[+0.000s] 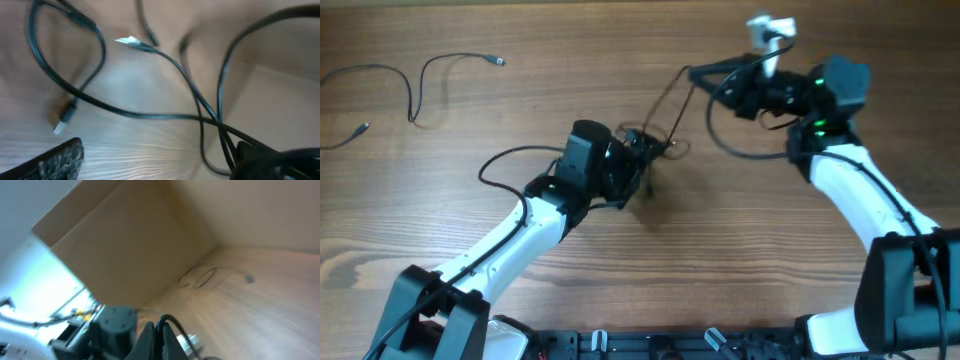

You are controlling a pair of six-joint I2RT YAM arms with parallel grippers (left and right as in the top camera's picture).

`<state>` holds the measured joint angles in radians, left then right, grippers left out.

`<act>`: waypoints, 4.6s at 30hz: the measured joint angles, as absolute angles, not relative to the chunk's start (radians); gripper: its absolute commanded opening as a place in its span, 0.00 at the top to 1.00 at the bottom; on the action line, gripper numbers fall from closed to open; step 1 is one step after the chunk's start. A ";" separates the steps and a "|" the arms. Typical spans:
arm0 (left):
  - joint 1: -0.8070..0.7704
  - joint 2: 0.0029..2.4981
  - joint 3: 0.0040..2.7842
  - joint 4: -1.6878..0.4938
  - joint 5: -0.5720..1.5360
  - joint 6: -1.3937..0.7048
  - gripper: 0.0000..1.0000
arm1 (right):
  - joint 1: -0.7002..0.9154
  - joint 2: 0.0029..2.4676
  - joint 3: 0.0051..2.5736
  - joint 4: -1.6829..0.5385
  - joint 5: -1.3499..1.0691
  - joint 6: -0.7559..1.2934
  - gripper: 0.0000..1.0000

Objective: Untangle cables

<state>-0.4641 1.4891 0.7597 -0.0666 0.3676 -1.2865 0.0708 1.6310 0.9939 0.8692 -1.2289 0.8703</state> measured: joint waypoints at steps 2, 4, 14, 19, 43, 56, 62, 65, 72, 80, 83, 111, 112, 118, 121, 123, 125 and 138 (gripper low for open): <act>-0.465 1.489 0.759 -0.140 0.353 -1.283 0.06 | 0.005 1.631 0.999 0.846 -1.193 0.876 0.95; -0.465 1.489 0.757 -0.187 0.344 -1.279 0.06 | -0.069 1.631 1.002 0.800 -1.154 0.874 0.96; -0.465 1.509 0.723 -0.349 0.283 -1.265 0.08 | -0.398 1.618 1.037 0.531 -0.765 0.712 0.95; -0.463 1.516 0.717 -0.343 0.259 -1.270 0.47 | -0.492 1.605 1.048 0.464 -0.660 0.688 0.83; -0.405 1.296 0.895 -0.198 0.066 -1.058 0.96 | 0.170 1.606 1.043 -0.289 -0.728 0.173 0.15; -0.364 1.200 0.895 -0.180 0.004 -1.055 0.96 | 0.434 1.887 1.033 -0.174 -0.664 0.136 0.96; -0.339 1.105 0.897 -0.319 0.004 -1.040 0.96 | 0.389 1.900 1.037 -0.138 -0.665 0.273 0.95; -0.270 1.026 0.898 -0.539 -0.031 -1.020 0.96 | 0.200 1.806 1.062 -0.144 -0.654 0.299 0.96; -0.012 0.763 0.900 -0.790 -0.163 -1.065 0.96 | -0.261 1.543 1.137 -0.147 -0.612 0.397 0.96; 0.134 0.691 0.901 -0.825 -0.199 -1.200 0.96 | -0.364 1.547 1.134 -0.225 -0.570 0.448 0.95; 0.138 0.691 0.900 -0.828 -0.236 -1.215 0.95 | -0.353 1.547 1.134 -0.228 -0.465 0.445 0.96; 0.175 1.150 0.901 -0.735 0.187 -1.262 0.40 | -0.018 1.547 1.134 -0.258 -0.462 0.364 0.00; 0.157 1.190 0.901 -0.735 0.216 -1.262 0.34 | 0.012 1.547 1.134 -0.270 -0.432 0.360 0.00; 0.019 1.386 0.900 -0.620 0.387 -1.201 0.29 | 0.055 1.548 1.134 -0.418 -0.339 0.357 0.00; -0.093 1.446 0.900 -0.522 0.463 -1.127 0.26 | 0.054 1.548 1.134 -0.543 -0.343 0.362 0.01; -0.165 1.462 0.900 -0.460 0.485 -1.082 0.27 | 0.054 1.548 1.134 -0.622 -0.353 0.378 0.00; -0.245 1.470 0.901 -0.402 0.493 -1.036 0.28 | 0.054 1.548 1.132 -0.673 -0.359 0.396 0.00; -0.807 1.485 0.901 -0.342 -0.001 -0.739 0.64 | 0.054 1.548 1.126 -0.694 -0.281 0.532 0.00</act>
<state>-0.8074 1.4853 0.9009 -0.3420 -0.0006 -0.7387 0.0536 1.5482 1.1263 -0.6945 -0.2806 0.5323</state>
